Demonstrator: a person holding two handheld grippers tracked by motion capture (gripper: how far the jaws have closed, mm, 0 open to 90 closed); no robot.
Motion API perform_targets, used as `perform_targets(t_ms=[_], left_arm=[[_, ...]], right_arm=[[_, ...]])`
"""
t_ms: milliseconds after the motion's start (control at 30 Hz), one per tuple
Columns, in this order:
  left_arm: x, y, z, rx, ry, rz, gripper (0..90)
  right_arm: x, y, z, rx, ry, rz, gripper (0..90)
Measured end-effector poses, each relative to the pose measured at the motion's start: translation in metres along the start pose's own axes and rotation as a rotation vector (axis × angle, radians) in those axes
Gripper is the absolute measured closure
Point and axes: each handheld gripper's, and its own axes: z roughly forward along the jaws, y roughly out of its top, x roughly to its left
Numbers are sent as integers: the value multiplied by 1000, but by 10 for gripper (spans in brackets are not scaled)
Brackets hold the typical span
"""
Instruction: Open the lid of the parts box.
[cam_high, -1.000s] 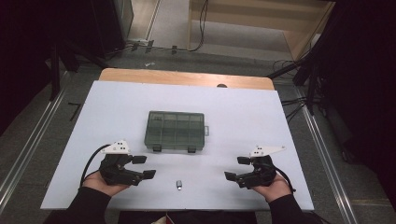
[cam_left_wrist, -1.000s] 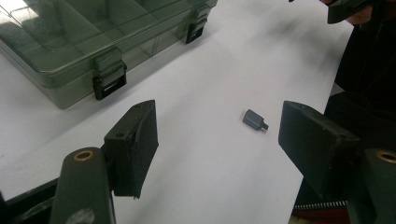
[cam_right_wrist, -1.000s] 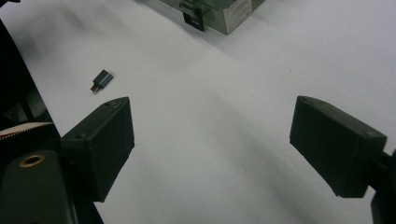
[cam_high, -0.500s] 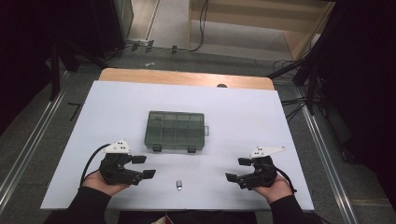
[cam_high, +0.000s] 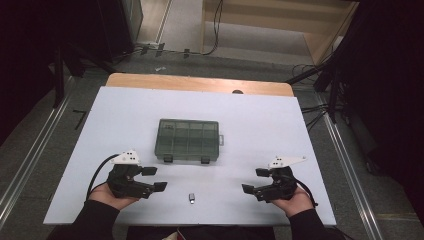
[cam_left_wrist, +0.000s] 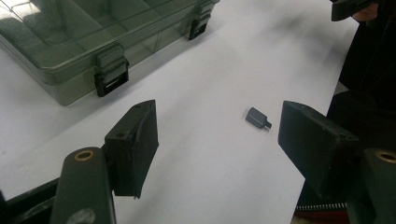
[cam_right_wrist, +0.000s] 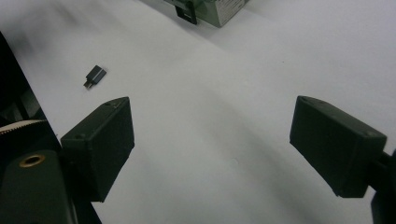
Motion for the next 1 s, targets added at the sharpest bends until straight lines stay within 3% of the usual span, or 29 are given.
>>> perform_targets(t_ms=[600, 833, 1000], left_arm=[[0, 0, 0, 6, 0, 1, 293], [1, 0, 0, 5, 0, -6, 293], [2, 0, 0, 3, 1, -9, 293]], right_arm=[[-1, 0, 0, 3, -2, 3, 123], [-1, 4, -2, -24, 3, 51, 122], [2, 8, 1, -42, -11, 45, 123]])
